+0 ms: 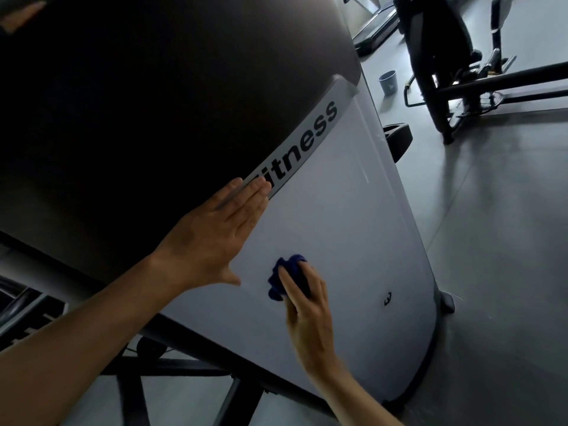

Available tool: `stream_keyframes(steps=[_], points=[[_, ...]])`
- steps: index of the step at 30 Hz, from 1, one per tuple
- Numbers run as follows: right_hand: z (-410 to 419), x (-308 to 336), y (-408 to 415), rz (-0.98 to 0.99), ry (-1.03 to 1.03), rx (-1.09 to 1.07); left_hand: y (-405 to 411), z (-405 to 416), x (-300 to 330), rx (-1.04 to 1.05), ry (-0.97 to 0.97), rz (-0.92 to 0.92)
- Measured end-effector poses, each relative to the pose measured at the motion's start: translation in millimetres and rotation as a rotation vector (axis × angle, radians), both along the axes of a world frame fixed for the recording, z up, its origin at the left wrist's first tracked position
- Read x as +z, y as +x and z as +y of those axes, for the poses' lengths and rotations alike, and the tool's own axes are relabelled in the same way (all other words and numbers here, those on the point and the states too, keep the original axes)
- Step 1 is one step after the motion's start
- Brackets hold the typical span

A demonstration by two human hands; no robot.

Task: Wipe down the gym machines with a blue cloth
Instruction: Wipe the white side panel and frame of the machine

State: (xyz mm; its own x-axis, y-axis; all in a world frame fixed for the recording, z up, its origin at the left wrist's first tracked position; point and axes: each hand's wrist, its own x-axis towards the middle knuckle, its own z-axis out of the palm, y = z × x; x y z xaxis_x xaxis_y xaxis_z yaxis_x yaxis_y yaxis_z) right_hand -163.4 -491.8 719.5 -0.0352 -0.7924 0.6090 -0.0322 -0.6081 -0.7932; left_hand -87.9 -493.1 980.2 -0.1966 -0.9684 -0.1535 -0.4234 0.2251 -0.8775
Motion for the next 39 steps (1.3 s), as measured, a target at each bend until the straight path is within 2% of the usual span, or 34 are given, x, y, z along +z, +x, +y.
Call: stream_keyframes(steps=[5,8,10,12,14,20,24,28,32,36,39], points=[[-29,50,-10,-0.104,0.033,0.121,0,1,-2,0.001,-0.02,0.02],[-90,87,-26,-0.214,0.056,0.03,2,0,-1,0.0,-0.014,0.053],[-140,105,-36,-0.298,0.176,0.01,3,-1,0,-0.001,-0.012,0.069],[-173,115,-44,-0.282,0.342,0.02,2,0,-1,-0.011,-0.012,0.063],[-178,116,-47,-0.268,0.422,0.033,2,0,-1,-0.018,-0.016,0.061],[-96,112,-28,-0.193,0.273,0.004,6,2,-4,-0.037,-0.013,0.088],[-107,110,-48,-0.091,0.174,-0.043,7,-1,-4,-0.026,0.027,0.121],[-119,116,-85,0.081,0.248,-0.2,9,-2,-3,-0.036,0.053,0.14],[-136,122,-89,0.248,0.229,-0.356,6,0,-3,-0.021,0.059,0.142],[-112,123,-51,0.285,0.104,-0.224,3,0,-3,-0.056,0.039,0.149],[-96,114,-51,0.184,0.037,-0.129,-6,-7,-1,-0.151,-0.002,0.197]])
